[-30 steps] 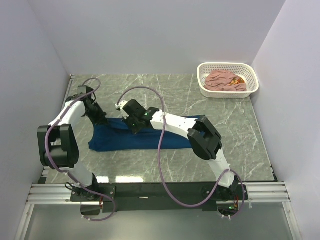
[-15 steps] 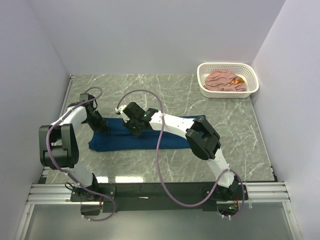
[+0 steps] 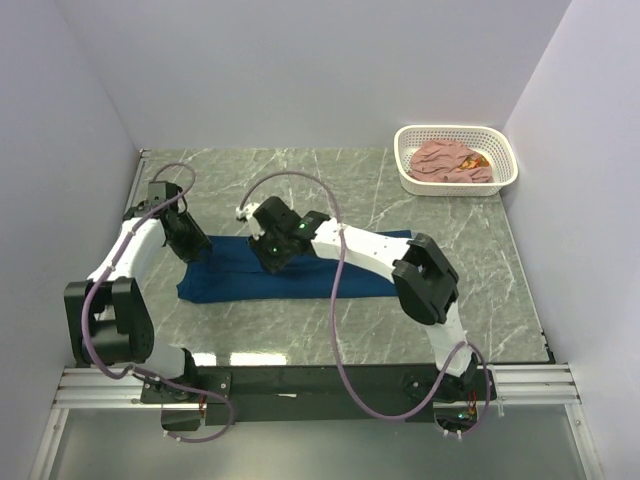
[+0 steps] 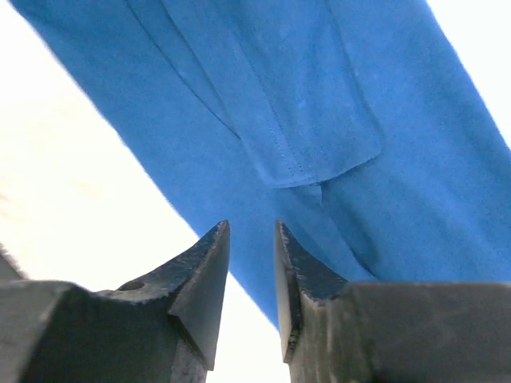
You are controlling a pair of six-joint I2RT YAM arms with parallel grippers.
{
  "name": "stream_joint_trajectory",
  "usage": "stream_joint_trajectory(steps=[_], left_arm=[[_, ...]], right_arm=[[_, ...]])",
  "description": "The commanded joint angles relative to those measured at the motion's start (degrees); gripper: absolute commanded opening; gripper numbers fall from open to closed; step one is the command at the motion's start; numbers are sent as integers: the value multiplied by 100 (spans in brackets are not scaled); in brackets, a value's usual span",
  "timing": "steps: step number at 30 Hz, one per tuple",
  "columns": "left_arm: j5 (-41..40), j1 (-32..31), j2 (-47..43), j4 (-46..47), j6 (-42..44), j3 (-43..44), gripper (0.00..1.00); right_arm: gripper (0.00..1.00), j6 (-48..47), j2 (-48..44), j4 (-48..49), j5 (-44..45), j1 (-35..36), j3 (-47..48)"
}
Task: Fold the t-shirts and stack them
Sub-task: Fold the tshirt
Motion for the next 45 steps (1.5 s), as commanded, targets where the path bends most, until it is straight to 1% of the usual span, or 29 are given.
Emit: stream_joint_trajectory(steps=[1, 2, 4, 5, 7, 8, 11, 16, 21, 27, 30, 32, 34, 35, 36, 37, 38, 39, 40, 42, 43, 45], left_arm=[[-22, -51, -259, 61, -42, 301, 38], [5, -86, -225, 106, -77, 318, 34], [49, -270, -14, 272, -104, 327, 29], [49, -332, 82, 360, -138, 319, 24], [145, -429, 407, 475, -156, 284, 20], [180, -429, 513, 571, -165, 275, 15], [-37, -429, 821, 799, -183, 178, 9], [-311, -438, 1208, 879, -191, -6, 5], [-469, -368, 1384, 958, -236, -165, 4], [-619, -254, 1454, 932, -227, -200, 3], [-628, -254, 1402, 862, -235, -156, 6], [-602, -271, 1297, 748, -227, -60, 12], [-645, -280, 1086, 634, -279, 80, 16], [-732, -306, 1007, 477, -288, 142, 20], [-725, -358, 841, 397, -314, 195, 22], [-933, -402, 770, 326, -358, 326, 25], [-1144, -429, 691, 221, -376, 380, 28], [-1242, -595, 542, 72, -402, 458, 30], [-1330, -657, 462, 10, -463, 477, 34], [-1471, -850, 226, -78, -551, 477, 36], [-1480, -921, 172, -87, -630, 425, 38], [-1480, -1114, 31, -52, -727, 285, 39]], right_arm=[[34, 604, -503, 529, -205, -279, -40], [30, 693, -459, 669, -292, -341, -31], [27, 956, -389, 828, -363, -499, -48], [25, 1036, -310, 933, -529, -569, -57], [23, 1264, -196, 1223, -793, -718, -66], [22, 1335, -73, 1303, -898, -763, -75], [22, 1555, 173, 1680, -1285, -877, -92], [21, 1907, 612, 2050, -1874, -1079, -215], [20, 1916, 824, 2226, -1936, -1229, -435], [20, 1933, 904, 2323, -1752, -1448, -813], [20, 1803, 755, 2200, -1656, -1501, -901], [21, 1714, 422, 2095, -1620, -1501, -980], [25, 1617, -25, 2059, -1524, -1493, -1181], [30, 1582, -193, 1972, -1462, -1493, -1269], [32, 1512, -369, 1919, -1262, -1493, -1375], [36, 1486, -701, 1858, -1129, -1501, -1593], [38, 1450, -861, 1692, -980, -1493, -1709], [39, 1372, -1011, 1612, -770, -1493, -1979], [41, 1345, -1300, 1541, -437, -1493, -2121], [41, 1257, -1547, 1313, -49, -1493, -2411], [42, 1239, -1766, 1234, 301, -1501, -2700], [43, 1265, -1926, 979, 628, -1493, -2948]])
